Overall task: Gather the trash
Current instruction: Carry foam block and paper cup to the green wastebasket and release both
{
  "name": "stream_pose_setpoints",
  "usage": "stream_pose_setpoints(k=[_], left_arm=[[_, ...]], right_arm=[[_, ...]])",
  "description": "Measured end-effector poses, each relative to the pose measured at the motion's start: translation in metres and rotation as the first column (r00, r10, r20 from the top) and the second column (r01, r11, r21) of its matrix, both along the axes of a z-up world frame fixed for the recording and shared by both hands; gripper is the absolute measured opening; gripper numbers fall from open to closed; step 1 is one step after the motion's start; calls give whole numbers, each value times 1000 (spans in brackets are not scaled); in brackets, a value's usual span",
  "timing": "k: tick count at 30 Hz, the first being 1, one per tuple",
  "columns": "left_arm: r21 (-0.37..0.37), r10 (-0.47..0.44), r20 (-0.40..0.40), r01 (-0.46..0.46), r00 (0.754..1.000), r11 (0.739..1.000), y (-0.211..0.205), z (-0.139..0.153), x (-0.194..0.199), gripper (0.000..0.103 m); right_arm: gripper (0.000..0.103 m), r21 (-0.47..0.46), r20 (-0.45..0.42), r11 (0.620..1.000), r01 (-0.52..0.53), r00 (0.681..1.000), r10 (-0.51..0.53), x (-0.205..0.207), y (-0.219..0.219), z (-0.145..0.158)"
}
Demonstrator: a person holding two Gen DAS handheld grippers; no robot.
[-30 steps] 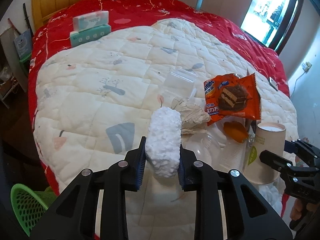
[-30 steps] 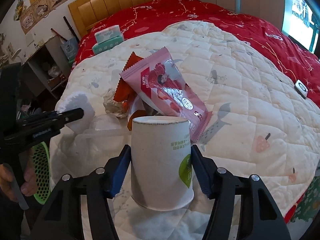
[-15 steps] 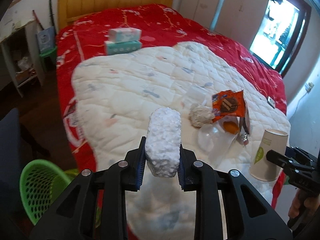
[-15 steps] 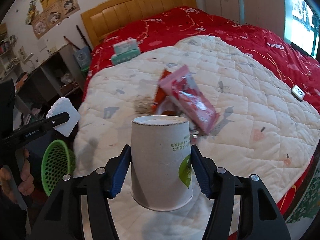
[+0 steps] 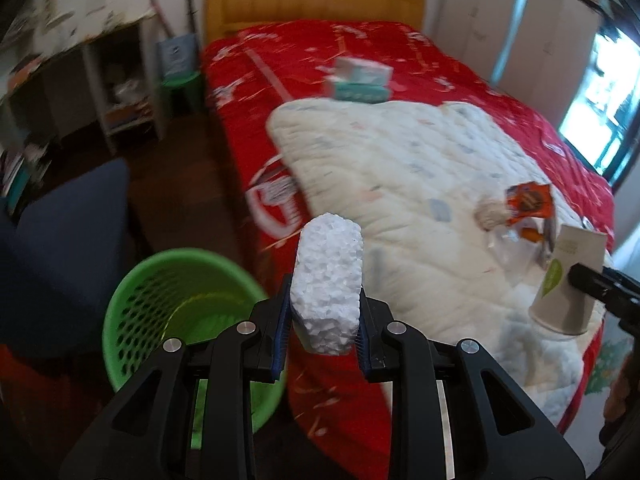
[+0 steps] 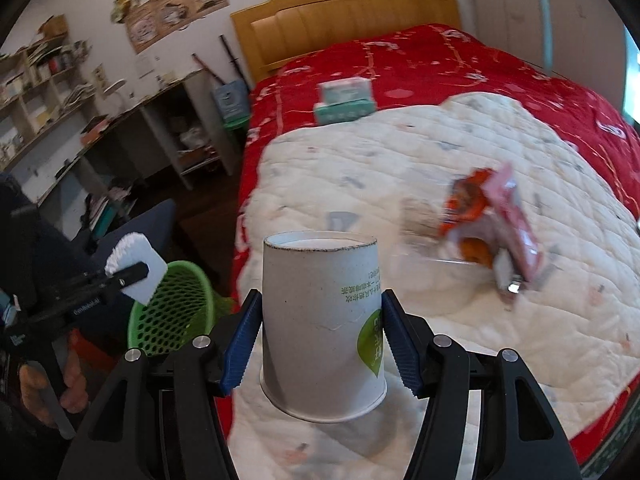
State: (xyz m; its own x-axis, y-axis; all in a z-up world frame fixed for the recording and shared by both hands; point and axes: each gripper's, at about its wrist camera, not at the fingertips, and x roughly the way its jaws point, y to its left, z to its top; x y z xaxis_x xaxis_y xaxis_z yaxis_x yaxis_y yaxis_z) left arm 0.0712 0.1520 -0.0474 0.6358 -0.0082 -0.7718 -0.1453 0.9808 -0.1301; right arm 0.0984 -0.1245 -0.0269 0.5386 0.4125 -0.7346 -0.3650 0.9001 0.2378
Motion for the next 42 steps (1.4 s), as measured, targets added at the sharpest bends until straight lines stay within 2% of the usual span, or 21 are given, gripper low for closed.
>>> stream_pose_setpoints(k=[8, 16, 19, 22, 26, 30, 32, 42], left_arm=[[-18, 109, -103, -111, 989, 994, 52, -42, -22, 27], [-58, 173, -145, -183, 974, 981, 89, -64, -36, 28], [-67, 195, -153, -207, 969, 976, 100, -68, -43, 35], [-69, 210, -151, -222, 966, 973, 109, -69, -50, 40], [-88, 238, -139, -252, 961, 964, 121, -66, -60, 55], [-89, 275, -116, -285, 954, 954, 132, -58, -74, 56], [-86, 294, -102, -303, 950, 949, 139, -54, -81, 63], [-66, 351, -52, -354, 935, 933, 166, -38, -104, 64]], right_arm=[[58, -10, -11, 994, -108, 994, 108, -1, 61, -5], [58, -20, -29, 981, -193, 981, 192, -1, 108, -12], [58, -23, -37, 975, -222, 975, 221, -1, 122, -17], [58, -26, -44, 968, -251, 967, 250, -3, 139, -21], [58, -25, -53, 959, -282, 958, 280, -4, 154, -25], [58, -25, -62, 948, -317, 947, 315, -7, 173, -30], [58, -28, -65, 941, -337, 940, 335, -10, 185, -33], [59, -26, -107, 911, -412, 907, 407, -18, 237, -56]])
